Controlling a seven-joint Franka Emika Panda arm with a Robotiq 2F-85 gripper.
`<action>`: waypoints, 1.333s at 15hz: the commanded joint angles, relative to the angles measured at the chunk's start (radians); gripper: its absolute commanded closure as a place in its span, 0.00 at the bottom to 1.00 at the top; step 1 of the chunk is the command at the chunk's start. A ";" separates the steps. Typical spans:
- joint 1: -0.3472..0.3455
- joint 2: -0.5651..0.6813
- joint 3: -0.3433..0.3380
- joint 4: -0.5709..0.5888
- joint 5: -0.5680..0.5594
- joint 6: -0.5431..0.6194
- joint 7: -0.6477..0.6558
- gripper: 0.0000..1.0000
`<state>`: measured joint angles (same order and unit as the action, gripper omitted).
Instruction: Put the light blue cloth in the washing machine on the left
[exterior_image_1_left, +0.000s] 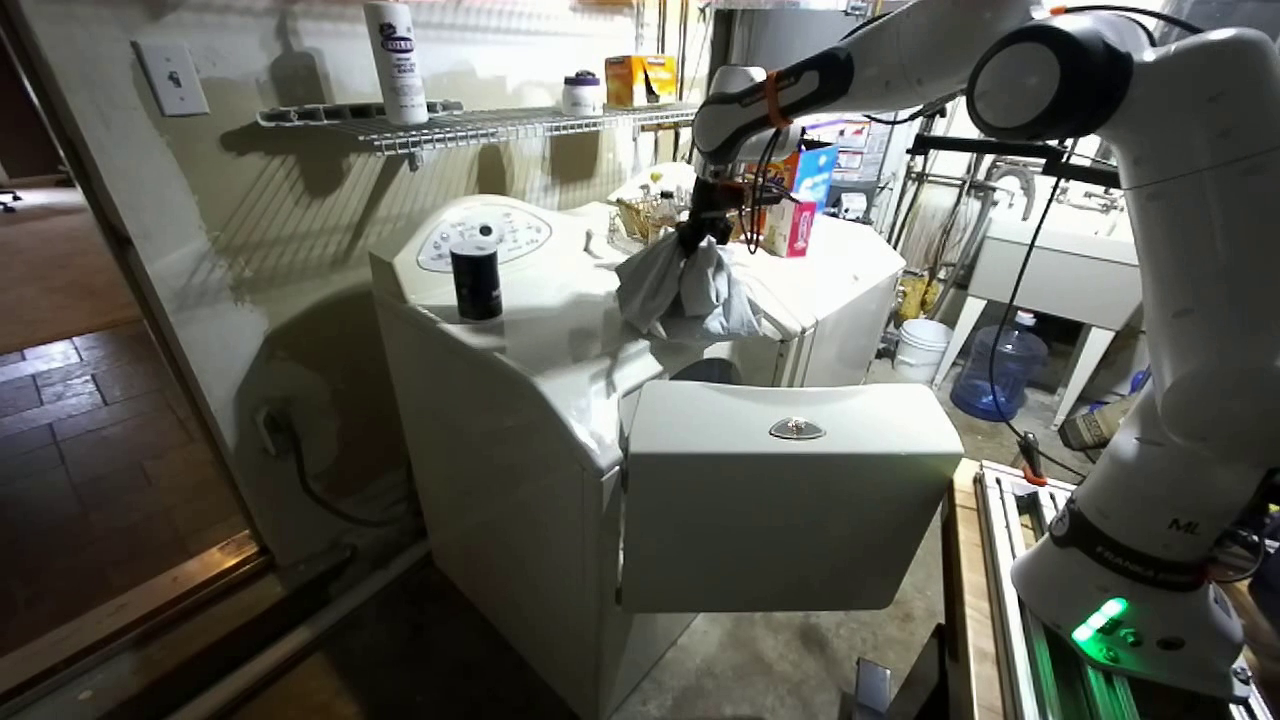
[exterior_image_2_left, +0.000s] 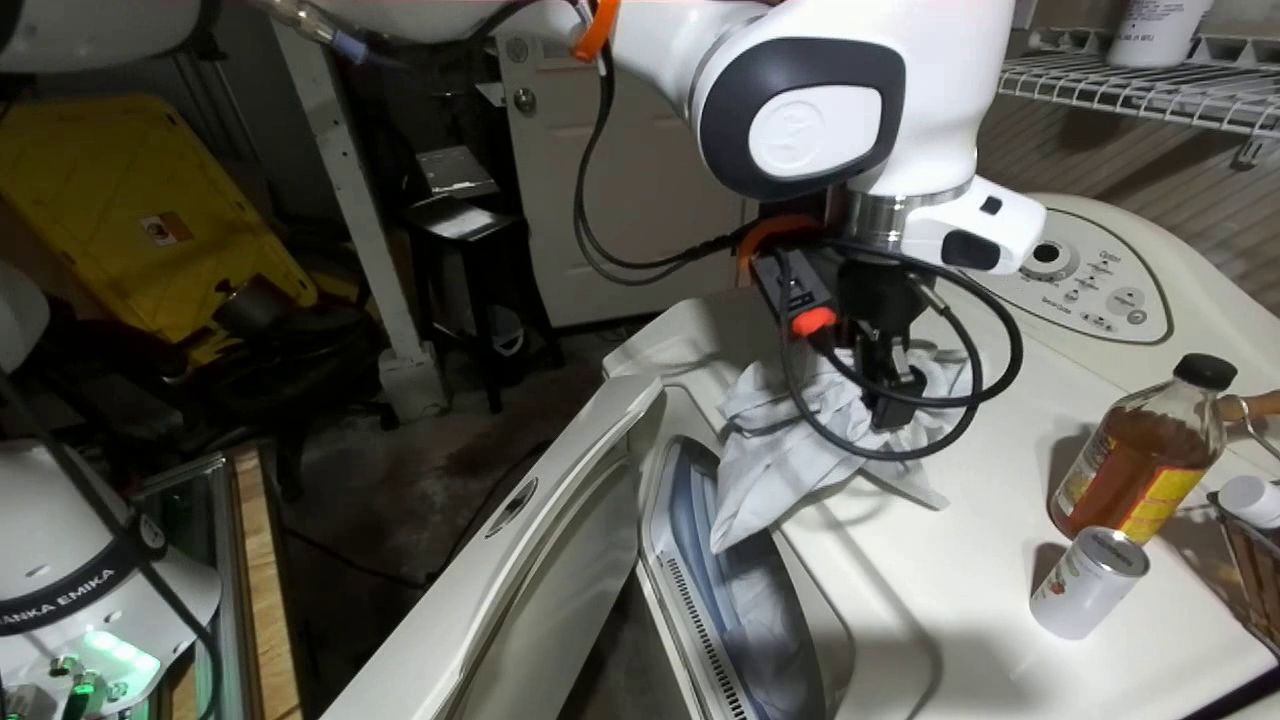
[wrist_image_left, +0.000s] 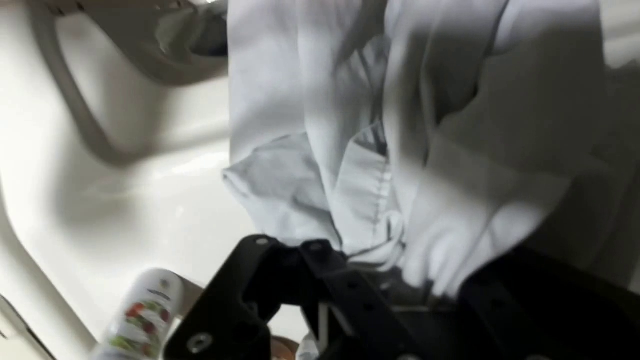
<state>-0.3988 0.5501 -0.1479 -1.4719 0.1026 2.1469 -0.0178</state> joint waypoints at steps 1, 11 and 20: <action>0.036 -0.126 -0.098 -0.241 -0.077 -0.017 0.090 0.96; 0.020 -0.136 -0.159 -0.364 -0.086 -0.055 0.086 0.85; -0.009 -0.057 -0.138 -0.345 -0.031 -0.046 0.045 0.96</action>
<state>-0.3797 0.4289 -0.3033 -1.8420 0.0233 2.0957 0.0677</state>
